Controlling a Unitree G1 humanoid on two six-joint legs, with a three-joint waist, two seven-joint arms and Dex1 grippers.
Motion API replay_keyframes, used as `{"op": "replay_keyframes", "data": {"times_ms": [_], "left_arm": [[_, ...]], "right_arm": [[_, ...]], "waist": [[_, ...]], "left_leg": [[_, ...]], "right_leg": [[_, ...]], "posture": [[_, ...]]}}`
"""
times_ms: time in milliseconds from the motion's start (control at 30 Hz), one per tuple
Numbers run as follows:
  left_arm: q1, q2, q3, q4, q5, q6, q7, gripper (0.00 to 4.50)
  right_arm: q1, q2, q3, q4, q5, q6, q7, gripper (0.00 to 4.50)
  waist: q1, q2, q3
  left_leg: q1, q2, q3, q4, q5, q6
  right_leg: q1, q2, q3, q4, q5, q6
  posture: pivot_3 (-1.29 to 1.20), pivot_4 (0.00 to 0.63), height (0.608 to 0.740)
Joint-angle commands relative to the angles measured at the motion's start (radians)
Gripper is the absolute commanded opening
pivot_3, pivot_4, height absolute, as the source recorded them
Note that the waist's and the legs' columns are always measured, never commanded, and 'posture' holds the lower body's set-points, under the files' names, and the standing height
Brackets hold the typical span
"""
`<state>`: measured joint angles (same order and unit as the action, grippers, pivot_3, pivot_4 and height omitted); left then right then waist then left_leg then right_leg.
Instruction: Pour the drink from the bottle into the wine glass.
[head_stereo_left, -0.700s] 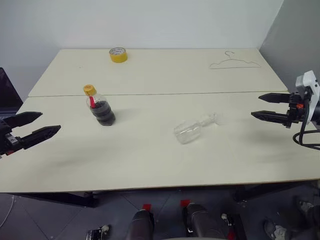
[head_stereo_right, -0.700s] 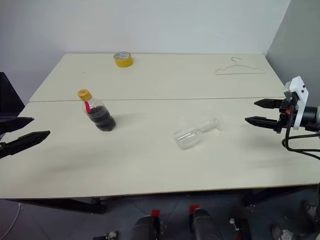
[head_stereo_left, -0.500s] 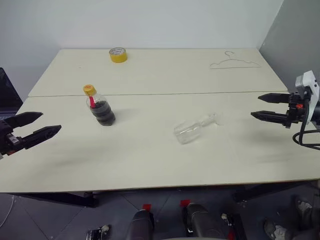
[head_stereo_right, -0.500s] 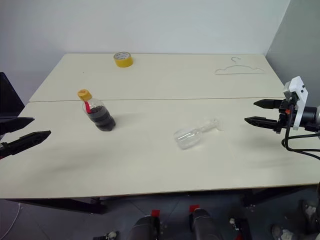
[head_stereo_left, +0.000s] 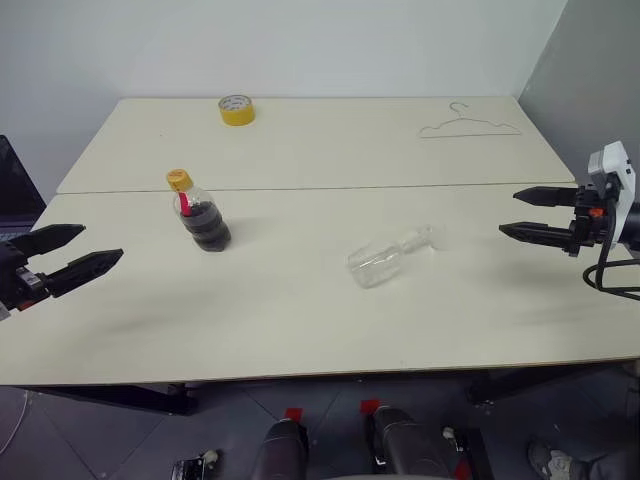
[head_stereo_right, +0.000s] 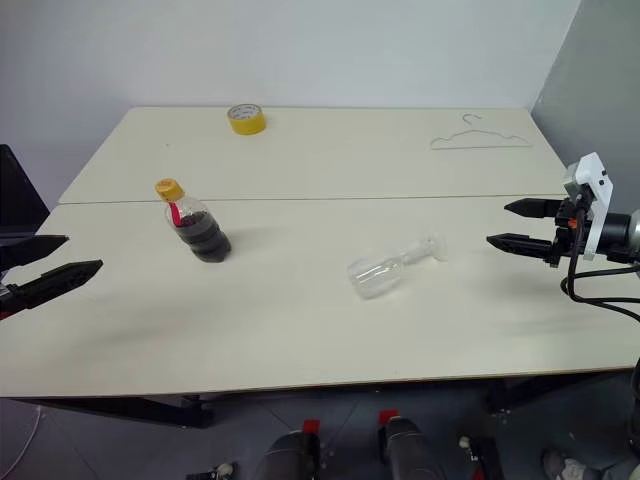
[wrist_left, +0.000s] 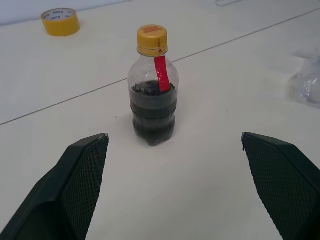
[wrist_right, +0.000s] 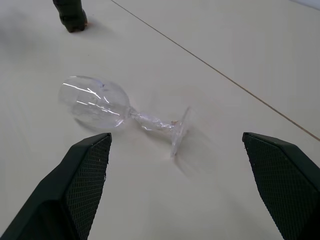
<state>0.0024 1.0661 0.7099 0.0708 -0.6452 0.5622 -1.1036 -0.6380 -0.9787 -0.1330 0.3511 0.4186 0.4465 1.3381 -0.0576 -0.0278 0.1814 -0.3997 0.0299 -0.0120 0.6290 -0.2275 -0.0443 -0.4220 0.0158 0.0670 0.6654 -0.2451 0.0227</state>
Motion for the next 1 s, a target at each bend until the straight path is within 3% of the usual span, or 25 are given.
{"op": "replay_keyframes", "data": {"times_ms": [33,267,733,1000], "left_arm": [[-0.012,0.001,0.007,-0.020,0.008,-0.018,0.005,4.50],[-0.051,-0.021,-0.042,0.021,0.084,-0.091,0.076,4.50],[-0.216,-0.257,-0.187,0.062,0.180,-0.189,0.343,4.50],[-0.307,-0.408,-0.308,0.106,0.229,-0.263,0.413,4.50]], "right_arm": [[-0.007,-0.001,-0.020,-0.033,0.018,0.002,0.008,4.48],[0.001,0.012,-0.020,-0.068,0.028,0.018,0.003,4.48],[0.023,0.207,0.077,-0.518,0.161,0.208,-0.131,4.48],[0.014,0.303,0.119,-0.586,0.186,0.248,-0.213,4.48]], "waist": [[0.000,0.000,0.000],[0.001,0.000,0.000],[0.005,-0.001,0.000],[0.009,-0.002,-0.001]], "left_leg": [[0.000,0.000,0.000,0.000,0.000,0.000],[0.000,0.000,0.000,0.000,0.000,0.000],[0.000,-0.001,-0.002,0.003,0.000,0.000],[-0.001,-0.001,-0.003,0.016,0.000,0.000]], "right_leg": [[0.000,0.000,0.000,0.000,0.000,0.000],[0.000,0.000,0.000,0.000,0.000,0.000],[0.001,0.001,0.001,0.005,0.001,0.001],[0.002,0.001,0.000,0.013,0.002,0.003]], "posture": [[0.00,0.150,0.740],[0.00,0.150,0.740],[0.00,0.150,0.740],[0.00,0.150,0.740]]}}
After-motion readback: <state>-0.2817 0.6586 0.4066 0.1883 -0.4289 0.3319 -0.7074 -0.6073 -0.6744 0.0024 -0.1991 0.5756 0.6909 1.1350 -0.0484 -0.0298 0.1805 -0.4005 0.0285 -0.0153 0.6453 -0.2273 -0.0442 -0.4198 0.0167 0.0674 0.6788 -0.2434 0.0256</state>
